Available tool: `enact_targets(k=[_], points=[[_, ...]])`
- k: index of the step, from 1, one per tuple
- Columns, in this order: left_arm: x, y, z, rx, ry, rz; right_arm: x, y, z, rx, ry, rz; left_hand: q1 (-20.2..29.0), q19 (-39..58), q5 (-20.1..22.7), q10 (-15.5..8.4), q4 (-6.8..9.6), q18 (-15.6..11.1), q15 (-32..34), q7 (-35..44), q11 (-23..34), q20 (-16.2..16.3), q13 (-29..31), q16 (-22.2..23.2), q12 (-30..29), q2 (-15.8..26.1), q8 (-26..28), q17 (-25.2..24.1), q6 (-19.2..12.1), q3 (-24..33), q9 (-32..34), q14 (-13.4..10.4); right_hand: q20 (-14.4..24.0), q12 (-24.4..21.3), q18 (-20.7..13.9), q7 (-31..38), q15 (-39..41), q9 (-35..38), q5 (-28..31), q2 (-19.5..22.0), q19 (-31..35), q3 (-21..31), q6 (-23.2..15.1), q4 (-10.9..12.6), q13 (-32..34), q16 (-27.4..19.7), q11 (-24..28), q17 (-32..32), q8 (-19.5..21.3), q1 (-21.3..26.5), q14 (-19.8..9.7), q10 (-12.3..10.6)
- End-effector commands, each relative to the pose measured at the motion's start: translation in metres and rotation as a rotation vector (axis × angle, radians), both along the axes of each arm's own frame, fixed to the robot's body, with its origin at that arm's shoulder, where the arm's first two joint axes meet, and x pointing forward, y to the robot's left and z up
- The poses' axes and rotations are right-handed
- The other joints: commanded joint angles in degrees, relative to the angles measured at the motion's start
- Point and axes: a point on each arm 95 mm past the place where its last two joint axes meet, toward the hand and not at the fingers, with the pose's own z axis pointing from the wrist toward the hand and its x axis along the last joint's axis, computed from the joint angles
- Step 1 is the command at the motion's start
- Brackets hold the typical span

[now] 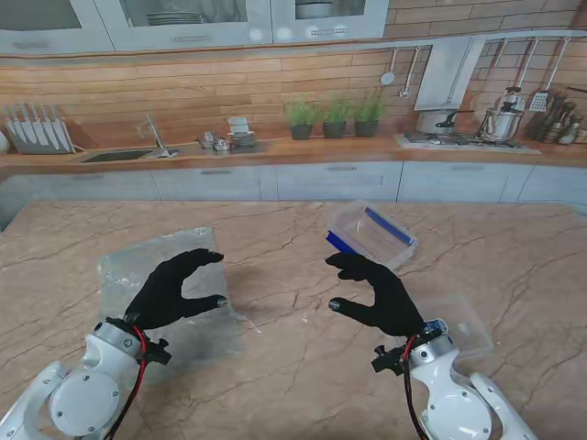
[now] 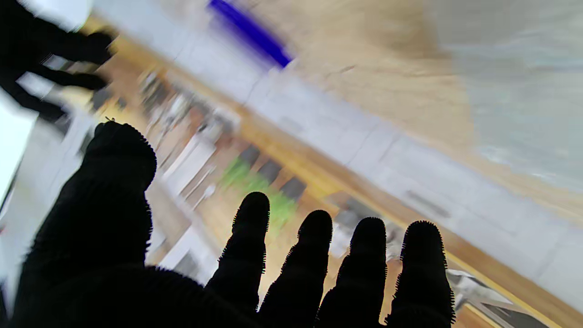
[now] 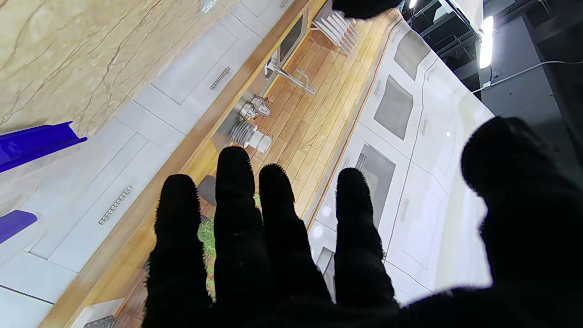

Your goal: Fold the bubble film and place it into the plastic crate

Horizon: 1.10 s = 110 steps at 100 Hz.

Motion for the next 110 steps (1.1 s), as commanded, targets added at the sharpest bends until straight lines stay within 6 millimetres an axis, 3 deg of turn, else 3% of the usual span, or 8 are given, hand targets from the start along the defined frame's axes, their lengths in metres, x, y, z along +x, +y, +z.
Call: enact_targets(k=[1,23,42,63,97,103,105,110], points=[[0.002,0.010,-0.001,0.050,0.035,0.025,0.000,0.002,0.001,0.003,0.001,0.002,-1.06,-2.84,-0.36,-0.17,0.76,0.10,-1.60,-2.40,-1.64,-0.91,-2.57,-1.30,-1.54,1.51,-0.62,-0.58,-1.37,-2.08,-2.20,-1.92,1.27,0.02,-0.58,-0.20,0.00,-1.05,-1.14,-1.17,-1.59,0.17,-1.68,0.59,-1.32,0.57,-1.00,-0.32,-0.38,-2.62,-1.29,-0.68],[0.021,0.027,-0.009,0.299,0.192,0.103,0.004,0.004,0.000,-0.002,0.018,-0.002,0.00,-14.21,-2.87,0.81,1.14,-2.03,-3.99,-5.29,-3.89,-2.89,-7.52,-4.66,-6.02,2.64,-3.18,-0.39,1.07,-4.26,-8.46,-2.16,1.58,0.06,-0.44,-0.15,0.20,-1.06,-0.98,-0.96,-1.55,0.07,-1.60,0.60,-1.23,0.73,-0.96,-0.27,-0.37,-2.55,-1.23,-0.63],[0.038,0.040,-0.026,0.487,0.294,0.159,0.005,0.005,-0.001,-0.005,0.026,-0.002,0.73,-17.17,-7.30,-1.03,1.46,-4.12,-4.89,-6.49,-4.57,-1.87,-10.67,-6.22,-7.70,3.81,-4.99,-1.22,-0.17,-4.71,-12.94,-3.60,1.87,0.06,-0.23,-0.13,0.29,-1.01,-0.88,-0.74,-1.49,0.00,-1.60,0.63,-1.21,0.82,-0.97,-0.33,-0.36,-2.60,-1.32,-0.69],[0.051,0.052,-0.042,0.599,0.375,0.195,0.004,0.006,0.000,-0.005,0.032,-0.006,2.42,-21.61,-12.43,-2.17,2.03,-10.58,-4.74,-3.80,-4.02,-4.44,-13.65,-7.56,-7.34,4.24,-6.59,-3.82,0.64,-4.31,-15.66,-4.84,2.12,0.11,-0.24,-0.12,0.45,-0.82,-0.65,-0.54,-1.42,-0.06,-1.51,0.65,-1.15,0.94,-0.87,-0.28,-0.35,-2.59,-1.15,-0.58],[0.053,0.074,-0.043,0.647,0.388,0.233,0.007,0.008,-0.001,-0.001,0.049,-0.006,4.15,-21.44,-13.01,-2.46,1.95,-10.94,-3.57,-1.37,-1.41,-5.75,-13.54,-7.68,-6.06,3.42,-6.06,-2.88,-0.37,-2.71,-15.92,-4.99,2.34,0.17,-0.11,-0.05,0.77,-0.55,-0.32,-0.11,-1.47,-0.20,-1.48,0.69,-0.97,1.13,-0.69,-0.28,-0.30,-2.52,-1.04,-0.50],[0.052,0.080,-0.042,0.668,0.392,0.240,0.008,0.008,-0.001,0.000,0.051,-0.006,4.42,-21.13,-13.34,-2.40,1.92,-10.31,-3.18,-0.96,-0.13,-5.84,-13.33,-7.66,-5.98,1.92,-5.99,-2.55,-0.61,-1.06,-16.56,-4.67,2.39,0.17,-0.12,-0.06,0.80,-0.55,-0.31,-0.01,-1.47,-0.26,-1.44,0.69,-0.98,1.16,-0.69,-0.26,-0.30,-2.60,-1.07,-0.47],[0.052,0.082,-0.042,0.673,0.394,0.243,0.008,0.008,-0.001,0.000,0.051,-0.006,2.48,-20.98,-13.52,-2.41,1.31,-10.32,-3.00,-0.53,0.48,-6.21,-13.33,-7.80,-6.69,0.58,-6.19,-2.49,-0.59,3.81,-16.76,-4.64,2.40,0.17,-0.11,-0.03,0.83,-0.52,-0.20,0.03,-1.47,-0.26,-1.50,0.70,-0.90,1.17,-0.68,-0.25,-0.29,-2.59,-1.10,-0.50],[0.051,0.087,-0.043,0.683,0.405,0.251,0.008,0.008,-0.002,0.000,0.051,-0.006,2.30,-20.89,-13.82,-2.38,1.12,-10.20,-2.89,-0.47,0.86,-6.33,-13.30,-7.82,-6.78,-0.55,-6.31,-2.39,-0.83,5.77,-17.05,-4.47,2.43,0.18,-0.08,-0.02,0.87,-0.46,-0.16,0.06,-1.46,-0.28,-1.49,0.71,-0.85,1.19,-0.64,-0.24,-0.28,-2.61,-0.98,-0.51]])
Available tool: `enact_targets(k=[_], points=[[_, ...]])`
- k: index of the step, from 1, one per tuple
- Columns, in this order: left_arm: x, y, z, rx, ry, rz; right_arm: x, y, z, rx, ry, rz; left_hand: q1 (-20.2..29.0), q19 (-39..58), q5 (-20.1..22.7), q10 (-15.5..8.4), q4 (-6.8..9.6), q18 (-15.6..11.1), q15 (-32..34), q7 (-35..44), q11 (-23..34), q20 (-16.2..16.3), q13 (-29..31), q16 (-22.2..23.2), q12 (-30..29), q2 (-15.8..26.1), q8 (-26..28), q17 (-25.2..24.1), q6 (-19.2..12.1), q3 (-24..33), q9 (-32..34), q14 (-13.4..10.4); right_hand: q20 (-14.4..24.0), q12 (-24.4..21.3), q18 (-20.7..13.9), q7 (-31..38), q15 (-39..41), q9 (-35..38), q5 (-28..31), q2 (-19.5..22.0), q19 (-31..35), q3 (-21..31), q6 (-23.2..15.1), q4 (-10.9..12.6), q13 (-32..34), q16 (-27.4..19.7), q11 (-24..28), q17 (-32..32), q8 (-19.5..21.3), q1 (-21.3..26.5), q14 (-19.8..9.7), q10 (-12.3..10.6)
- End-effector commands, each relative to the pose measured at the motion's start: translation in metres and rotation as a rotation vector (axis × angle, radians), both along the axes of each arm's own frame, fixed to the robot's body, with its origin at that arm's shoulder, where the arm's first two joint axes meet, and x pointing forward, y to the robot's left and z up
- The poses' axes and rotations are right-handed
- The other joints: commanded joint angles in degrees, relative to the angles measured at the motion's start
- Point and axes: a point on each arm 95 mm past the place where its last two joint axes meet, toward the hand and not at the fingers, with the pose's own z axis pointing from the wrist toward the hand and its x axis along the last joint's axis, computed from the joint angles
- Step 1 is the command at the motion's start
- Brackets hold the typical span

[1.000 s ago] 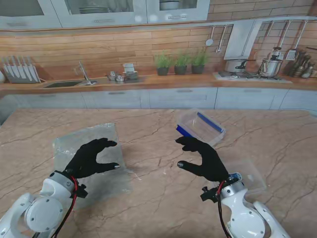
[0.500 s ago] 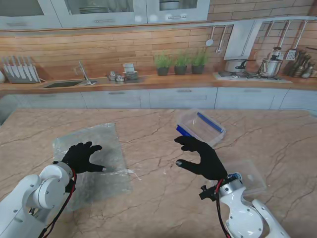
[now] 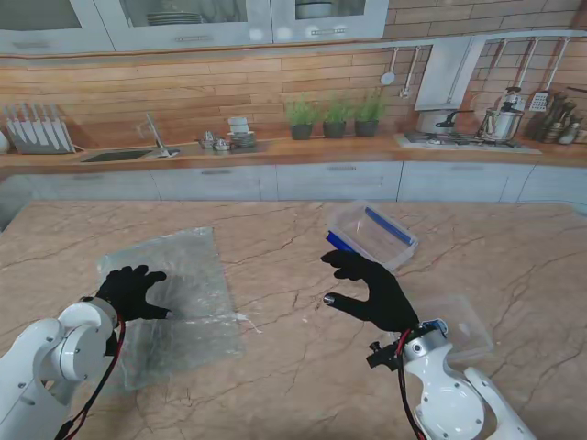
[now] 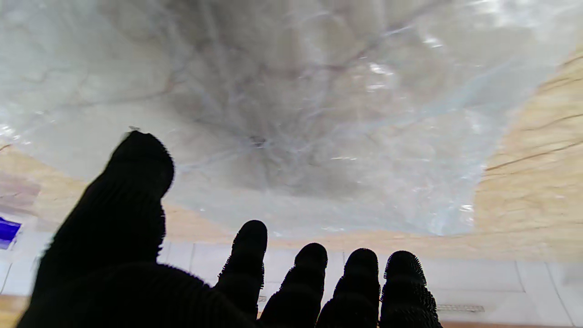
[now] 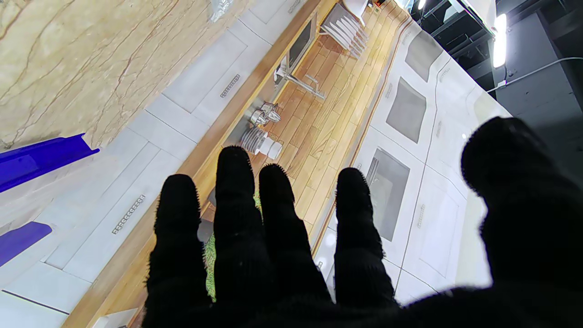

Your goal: Fold the bubble film and place it into the plastic crate

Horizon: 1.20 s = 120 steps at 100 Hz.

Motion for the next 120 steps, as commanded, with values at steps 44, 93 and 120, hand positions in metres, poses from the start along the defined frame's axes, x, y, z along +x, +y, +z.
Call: enact_targets(k=[44,93,120], points=[[0.004,0.005,-0.035,-0.043,0.133,0.055,0.003,0.005,-0.003,0.007,0.021,0.006,2.37,-0.67,-3.55,-1.42,1.19,-2.03,1.29,3.15,4.28,-0.80,-1.41,-0.13,0.94,0.70,-0.01,-0.38,-1.36,6.78,-1.81,-1.27,1.82,0.20,0.01,-0.03,0.99,-0.25,0.11,1.43,-1.48,-0.50,-1.46,0.85,-0.80,0.92,-0.51,-0.23,-0.25,-2.77,-0.96,-0.37],[0.056,-0.074,-0.043,-0.057,0.223,-0.043,0.004,0.006,-0.004,0.033,0.027,0.006,5.70,2.22,-3.00,-2.02,2.28,1.13,5.04,5.32,6.56,2.49,0.47,2.13,2.85,7.04,1.67,1.68,-1.75,9.46,1.02,-1.56,2.06,0.15,0.35,-0.11,1.34,0.23,0.71,5.19,-1.33,-1.54,-1.32,1.29,-0.62,1.09,-0.30,-0.10,-0.30,-3.21,-0.59,-0.01],[0.069,-0.134,-0.036,-0.106,0.294,-0.167,0.003,0.005,-0.003,0.046,0.023,0.002,5.48,7.94,-3.46,-1.62,2.24,5.22,9.64,5.77,7.51,9.66,7.11,6.24,3.22,8.27,1.75,6.23,-1.80,10.24,2.77,0.75,2.12,0.07,0.43,-0.19,1.36,0.24,0.88,5.78,-1.36,-1.87,-1.26,1.43,-0.68,1.12,-0.40,-0.19,-0.34,-3.33,-0.58,0.06]])
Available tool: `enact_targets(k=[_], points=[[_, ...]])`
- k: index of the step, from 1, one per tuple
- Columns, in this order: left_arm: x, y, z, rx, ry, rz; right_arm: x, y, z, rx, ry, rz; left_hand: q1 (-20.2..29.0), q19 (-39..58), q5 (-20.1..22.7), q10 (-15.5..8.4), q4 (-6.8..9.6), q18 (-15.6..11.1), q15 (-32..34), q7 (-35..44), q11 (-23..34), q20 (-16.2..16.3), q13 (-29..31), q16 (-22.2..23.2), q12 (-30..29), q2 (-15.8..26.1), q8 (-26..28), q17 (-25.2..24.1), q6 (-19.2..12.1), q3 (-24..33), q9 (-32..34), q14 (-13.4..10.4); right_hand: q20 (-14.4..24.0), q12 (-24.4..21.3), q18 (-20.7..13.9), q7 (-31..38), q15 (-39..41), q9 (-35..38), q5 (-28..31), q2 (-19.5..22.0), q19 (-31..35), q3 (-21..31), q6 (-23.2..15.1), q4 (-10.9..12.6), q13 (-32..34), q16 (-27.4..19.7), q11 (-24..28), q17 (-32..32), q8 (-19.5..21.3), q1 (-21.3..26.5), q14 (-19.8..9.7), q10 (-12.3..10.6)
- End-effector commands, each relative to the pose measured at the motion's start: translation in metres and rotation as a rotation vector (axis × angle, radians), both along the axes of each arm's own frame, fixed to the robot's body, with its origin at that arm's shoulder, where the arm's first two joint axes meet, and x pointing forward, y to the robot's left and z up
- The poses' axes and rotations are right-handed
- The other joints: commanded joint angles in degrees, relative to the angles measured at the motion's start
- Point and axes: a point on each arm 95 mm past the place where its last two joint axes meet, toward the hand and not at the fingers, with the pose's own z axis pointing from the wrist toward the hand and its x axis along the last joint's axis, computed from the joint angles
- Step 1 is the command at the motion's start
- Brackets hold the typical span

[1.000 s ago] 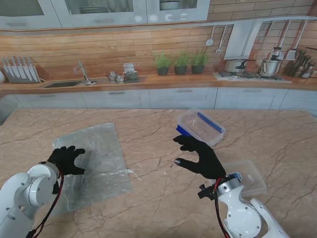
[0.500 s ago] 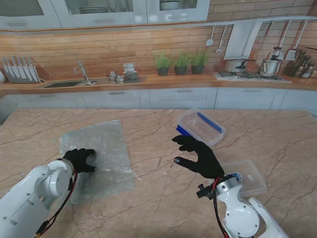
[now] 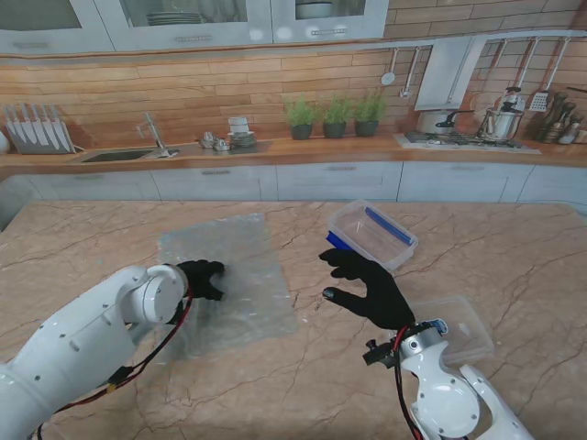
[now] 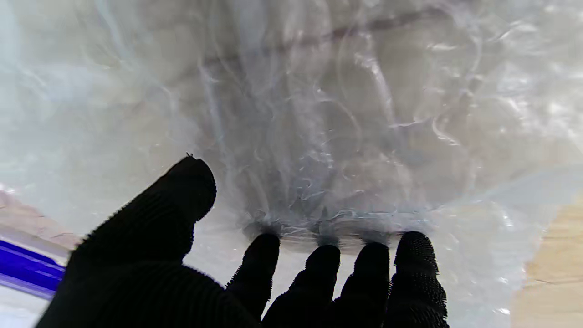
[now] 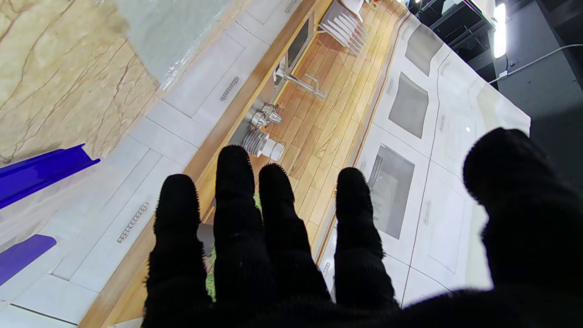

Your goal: Fold the bubble film and place it into the plastic crate

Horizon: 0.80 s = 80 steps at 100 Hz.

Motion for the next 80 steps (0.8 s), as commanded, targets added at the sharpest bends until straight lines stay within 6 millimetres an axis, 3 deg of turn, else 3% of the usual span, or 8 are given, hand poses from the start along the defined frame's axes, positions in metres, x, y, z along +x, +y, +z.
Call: enact_targets(k=[1,15,30,32,39,72,75,80], points=[[-0.013,-0.033,-0.014,-0.041,0.067,-0.064,-0.002,0.002,0.000,0.013,-0.001,0.001,1.18,2.73,2.28,-7.41,2.23,-0.61,5.84,3.85,5.04,2.62,5.96,4.58,2.10,1.58,1.66,1.52,-7.89,0.69,3.82,-4.39,1.47,0.07,-0.01,-0.21,0.67,0.10,0.75,2.84,-1.36,-1.27,-1.28,1.44,-0.65,0.68,-0.42,-0.20,-0.35,-1.71,-0.56,0.03],[-0.019,-0.058,-0.008,-0.052,0.088,-0.169,-0.003,0.001,0.001,0.019,-0.006,-0.003,1.05,3.30,2.60,-7.24,2.20,-0.53,6.29,4.10,5.32,3.13,6.86,4.86,2.17,1.93,1.71,1.99,-8.18,0.34,4.56,-3.94,1.50,0.06,0.04,-0.23,0.69,0.21,0.84,3.11,-1.38,-1.35,-1.20,1.48,-0.62,0.70,-0.43,-0.20,-0.36,-1.74,-0.37,0.09],[-0.026,-0.071,-0.003,-0.068,0.097,-0.202,-0.004,-0.001,0.001,0.024,-0.012,-0.008,1.52,15.51,3.47,-6.43,1.92,-0.33,7.85,3.90,5.34,4.79,9.20,5.83,2.16,3.50,1.51,-0.95,-7.77,-3.84,6.43,-2.21,1.54,0.05,0.10,-0.28,0.67,0.29,0.90,3.48,-1.39,-1.44,-1.16,1.53,-0.63,0.70,-0.45,-0.20,-0.38,-1.85,-0.33,0.15],[-0.027,-0.072,-0.003,-0.078,0.103,-0.191,-0.004,-0.001,0.001,0.025,-0.012,-0.008,2.39,19.90,3.54,-6.15,2.08,-0.21,8.33,3.79,5.37,2.59,9.44,6.18,2.22,4.04,1.50,-2.21,-7.61,-5.66,6.58,-1.84,1.54,0.05,0.12,-0.30,0.66,0.29,0.90,3.52,-1.41,-1.48,-1.23,1.53,-0.66,0.70,-0.46,-0.25,-0.38,-1.90,-0.32,0.16],[-0.033,-0.077,-0.002,-0.118,0.125,-0.164,-0.005,-0.001,0.002,0.029,-0.013,-0.010,3.65,28.58,3.83,-5.52,2.17,0.08,9.78,3.59,5.59,0.05,10.22,6.82,2.29,4.78,1.42,-4.38,-7.54,-8.32,7.18,-0.80,1.56,0.04,0.08,-0.30,0.67,0.32,0.97,3.78,-1.40,-1.48,-1.20,1.56,-0.63,0.72,-0.49,-0.22,-0.38,-1.87,-0.37,0.19],[-0.066,-0.092,0.007,-0.128,0.141,-0.197,-0.010,-0.005,0.003,0.044,-0.031,-0.025,3.83,34.95,5.87,-4.15,1.76,2.14,11.65,3.13,5.76,-1.66,12.60,7.10,2.25,6.33,1.15,-4.12,-8.12,-12.15,9.98,1.68,1.65,0.06,0.32,-0.22,0.72,0.57,1.29,4.56,-1.41,-1.68,-1.14,1.64,-0.51,0.77,-0.49,-0.19,-0.33,-2.13,-0.30,0.34],[-0.069,-0.094,0.008,-0.125,0.140,-0.198,-0.010,-0.005,0.003,0.047,-0.032,-0.026,5.91,36.03,6.29,-3.58,2.00,2.51,11.94,2.59,5.66,-2.98,12.96,6.96,2.29,7.23,1.16,-3.99,-7.98,-16.23,10.31,2.04,1.66,0.06,0.31,-0.24,0.73,0.55,1.29,4.65,-1.40,-1.71,-1.22,1.65,-0.48,0.77,-0.51,-0.18,-0.33,-2.15,-0.20,0.27],[-0.072,-0.095,0.010,-0.120,0.138,-0.203,-0.010,-0.006,0.003,0.050,-0.035,-0.029,6.17,36.30,6.55,-3.38,2.02,2.90,12.08,2.58,5.60,-3.12,13.27,6.98,2.24,7.25,1.18,-3.87,-7.76,-16.93,10.64,2.29,1.68,0.05,0.28,-0.25,0.74,0.57,1.29,4.73,-1.39,-1.77,-1.23,1.65,-0.47,0.78,-0.53,-0.15,-0.33,-2.18,-0.14,0.27]])
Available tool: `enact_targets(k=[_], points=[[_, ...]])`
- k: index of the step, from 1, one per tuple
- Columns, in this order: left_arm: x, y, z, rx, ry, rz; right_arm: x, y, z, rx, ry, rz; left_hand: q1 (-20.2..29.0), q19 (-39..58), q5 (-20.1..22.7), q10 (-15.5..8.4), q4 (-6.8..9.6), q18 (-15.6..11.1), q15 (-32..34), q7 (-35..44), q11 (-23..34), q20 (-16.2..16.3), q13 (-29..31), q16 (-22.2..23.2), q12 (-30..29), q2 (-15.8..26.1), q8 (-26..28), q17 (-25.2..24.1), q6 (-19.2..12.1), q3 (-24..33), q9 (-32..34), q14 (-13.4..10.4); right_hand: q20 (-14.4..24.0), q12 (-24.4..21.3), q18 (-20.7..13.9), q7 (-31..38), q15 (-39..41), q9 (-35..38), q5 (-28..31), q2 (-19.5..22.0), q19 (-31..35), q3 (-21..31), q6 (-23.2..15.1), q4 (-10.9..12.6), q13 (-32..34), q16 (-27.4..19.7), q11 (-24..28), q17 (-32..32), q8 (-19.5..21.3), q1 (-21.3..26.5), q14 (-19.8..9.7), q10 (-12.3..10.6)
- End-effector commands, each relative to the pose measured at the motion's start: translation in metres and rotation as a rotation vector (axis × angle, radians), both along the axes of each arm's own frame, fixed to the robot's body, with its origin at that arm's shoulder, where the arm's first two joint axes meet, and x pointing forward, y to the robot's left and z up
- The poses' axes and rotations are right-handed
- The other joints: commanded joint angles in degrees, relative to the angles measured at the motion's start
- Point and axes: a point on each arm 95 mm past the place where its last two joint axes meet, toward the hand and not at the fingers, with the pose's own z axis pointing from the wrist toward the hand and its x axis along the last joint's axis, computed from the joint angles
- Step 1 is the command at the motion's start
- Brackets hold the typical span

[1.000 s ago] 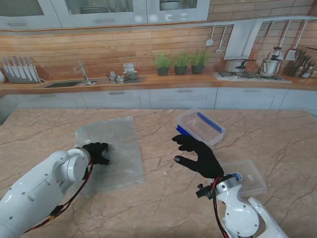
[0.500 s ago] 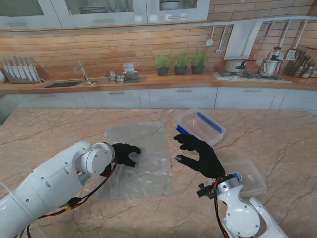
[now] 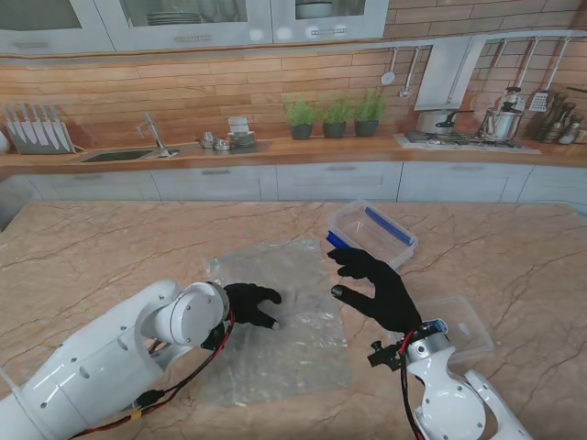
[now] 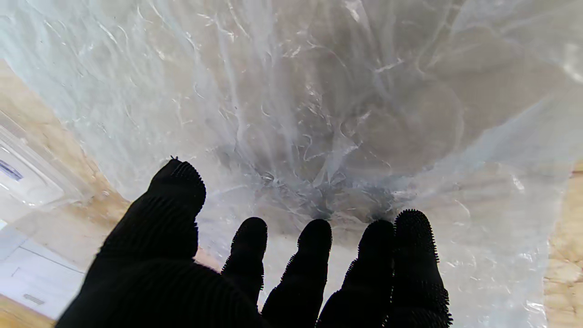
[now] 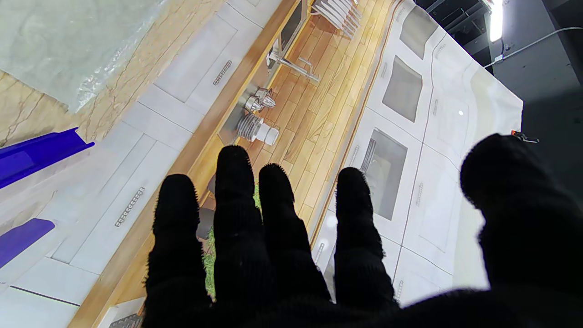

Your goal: Fold the bubble film and place it into the plastic crate

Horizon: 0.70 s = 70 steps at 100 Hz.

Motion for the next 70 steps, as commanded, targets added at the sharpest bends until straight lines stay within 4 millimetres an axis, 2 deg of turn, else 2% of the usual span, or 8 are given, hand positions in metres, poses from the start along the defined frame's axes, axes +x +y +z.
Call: enact_targets(k=[1,32,42,60,70], points=[[-0.014,-0.004,-0.010,0.016,0.033,-0.019,-0.003,0.001,0.000,0.014,-0.005,0.000,1.65,2.06,1.33,0.73,2.02,1.72,7.21,0.55,0.82,-0.89,5.24,3.22,0.29,1.77,-0.12,-0.06,-1.10,-2.32,1.08,-0.66,1.66,0.05,0.06,-0.28,0.72,0.58,1.17,2.76,-1.42,-1.16,-1.20,1.63,-0.50,0.75,-0.52,-0.23,-0.33,-2.09,-0.23,0.21],[-0.027,-0.003,-0.009,0.064,0.028,-0.084,-0.004,-0.001,0.001,0.021,-0.014,-0.012,1.88,0.75,3.56,0.20,1.92,1.26,5.79,0.74,0.44,-1.60,3.50,2.51,0.11,1.15,-0.08,-0.99,0.16,-2.65,0.29,-1.23,1.75,0.04,0.25,-0.22,0.68,0.68,1.40,3.13,-1.37,-1.32,-1.22,1.72,-0.47,0.76,-0.64,-0.20,-0.26,-2.14,-0.33,0.21],[-0.031,-0.001,-0.012,0.088,0.034,-0.112,-0.004,0.000,0.001,0.021,-0.011,-0.010,2.13,-0.17,6.46,-0.36,1.84,0.58,4.99,1.68,0.36,-2.09,2.53,2.14,0.06,1.10,0.50,-1.56,-1.41,-2.58,-0.22,-2.24,1.78,0.03,0.30,-0.23,0.70,0.66,1.47,3.13,-1.35,-1.36,-1.24,1.74,-0.40,0.79,-0.69,-0.21,-0.25,-2.13,-0.28,0.30],[-0.038,0.004,-0.018,0.101,0.042,-0.134,-0.003,0.000,0.000,0.021,-0.007,-0.007,2.36,-1.78,14.22,-1.24,1.62,-0.91,3.66,2.31,0.89,-2.92,0.48,1.70,0.19,1.78,2.13,-2.42,2.50,-2.79,-1.23,-4.64,1.82,0.03,0.34,-0.27,0.65,0.65,1.44,3.31,-1.36,-1.40,-1.23,1.76,-0.48,0.79,-0.75,-0.26,-0.24,-2.24,-0.24,0.24],[-0.042,0.006,-0.018,0.090,0.042,-0.136,-0.003,0.000,0.000,0.021,-0.005,-0.006,2.37,-2.07,16.32,-1.55,1.61,-1.17,3.36,2.40,1.01,-2.99,-0.25,1.63,0.19,2.12,2.48,-2.83,3.41,-2.91,-1.47,-5.08,1.84,0.04,0.37,-0.30,0.67,0.66,1.48,3.39,-1.36,-1.40,-1.23,1.77,-0.43,0.81,-0.76,-0.27,-0.24,-2.28,-0.32,0.28]])
